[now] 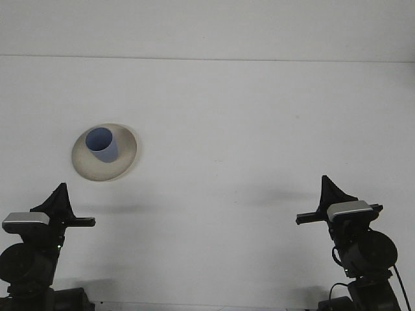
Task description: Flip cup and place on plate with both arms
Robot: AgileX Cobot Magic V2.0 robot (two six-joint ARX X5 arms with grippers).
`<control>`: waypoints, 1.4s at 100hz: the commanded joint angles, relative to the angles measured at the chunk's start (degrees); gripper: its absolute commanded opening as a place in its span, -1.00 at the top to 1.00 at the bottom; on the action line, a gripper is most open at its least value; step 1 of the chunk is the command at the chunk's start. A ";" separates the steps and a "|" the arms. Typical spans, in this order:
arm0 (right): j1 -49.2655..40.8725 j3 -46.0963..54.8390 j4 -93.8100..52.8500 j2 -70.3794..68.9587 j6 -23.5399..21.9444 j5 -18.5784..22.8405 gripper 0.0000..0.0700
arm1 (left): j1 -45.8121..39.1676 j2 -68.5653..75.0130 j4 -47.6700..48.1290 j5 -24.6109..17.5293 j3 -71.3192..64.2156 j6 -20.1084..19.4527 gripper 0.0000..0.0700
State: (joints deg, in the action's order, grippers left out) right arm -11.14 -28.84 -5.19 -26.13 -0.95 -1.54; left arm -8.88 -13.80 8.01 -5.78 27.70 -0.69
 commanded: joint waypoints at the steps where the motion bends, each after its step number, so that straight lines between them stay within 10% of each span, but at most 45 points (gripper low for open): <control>1: -0.07 -0.39 0.96 -0.17 -0.76 0.02 1.00 | -0.22 0.46 -0.61 0.33 0.42 0.28 0.96; 67: -0.07 -0.39 2.21 -0.17 -0.76 0.02 1.00 | 4.96 5.20 -6.71 0.70 -8.33 -2.36 0.96; 140: -0.07 -0.39 2.40 -0.15 -0.76 0.00 1.00 | 7.50 13.53 -17.31 2.67 -26.91 4.00 0.96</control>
State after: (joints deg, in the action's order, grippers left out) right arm -11.14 -28.84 -3.55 -26.11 -0.95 -1.54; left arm -1.37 -0.27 -8.78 -3.31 1.96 2.70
